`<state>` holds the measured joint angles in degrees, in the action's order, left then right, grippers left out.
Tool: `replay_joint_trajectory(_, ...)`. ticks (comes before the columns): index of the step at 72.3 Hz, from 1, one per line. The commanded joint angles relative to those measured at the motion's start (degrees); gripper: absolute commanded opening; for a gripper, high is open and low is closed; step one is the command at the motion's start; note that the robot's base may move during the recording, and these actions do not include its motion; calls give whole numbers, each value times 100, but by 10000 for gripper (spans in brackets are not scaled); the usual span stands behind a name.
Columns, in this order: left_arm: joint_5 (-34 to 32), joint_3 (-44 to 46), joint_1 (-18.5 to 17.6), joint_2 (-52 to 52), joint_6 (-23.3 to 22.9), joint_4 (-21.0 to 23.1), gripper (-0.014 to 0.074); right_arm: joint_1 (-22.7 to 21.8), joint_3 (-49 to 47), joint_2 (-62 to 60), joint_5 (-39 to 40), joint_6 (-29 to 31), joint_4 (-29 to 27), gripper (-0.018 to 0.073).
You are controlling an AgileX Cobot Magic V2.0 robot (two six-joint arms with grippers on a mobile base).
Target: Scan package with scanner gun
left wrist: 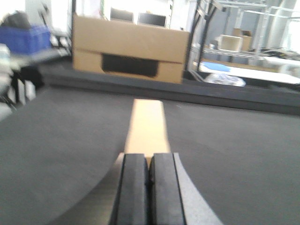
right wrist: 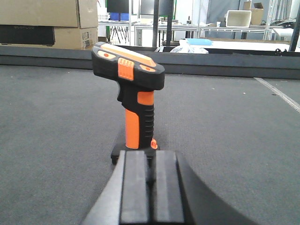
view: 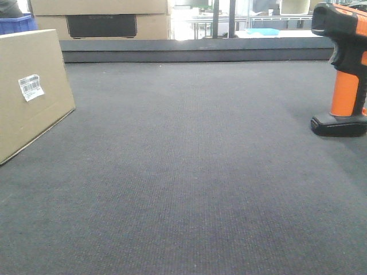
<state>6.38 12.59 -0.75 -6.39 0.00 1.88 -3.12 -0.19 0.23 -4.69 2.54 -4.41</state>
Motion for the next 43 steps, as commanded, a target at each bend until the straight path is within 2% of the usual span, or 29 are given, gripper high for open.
replay_joint_trajectory(1,-767,-376,-26,86,0,-554,-111,-34,19,-23,177,58,23,-169)
replay_joint_trajectory(16,-868,-1245,-26,634,-59,-415,-111,-34,19,-23,177,58,23,-169)
replay_joint_trajectory(22,-692,-1259,-26,639,-69,-188,-111,-34,19,-23,177,58,23,-169)
replay_joint_trajectory(27,-473,-1259,-26,639,-69,-188,-111,-34,19,-23,177,58,23,-169)
replay_joint_trajectory(43,-479,-1259,-26,639,-310,-188,-111,-34,19,-23,177,58,23,-169)
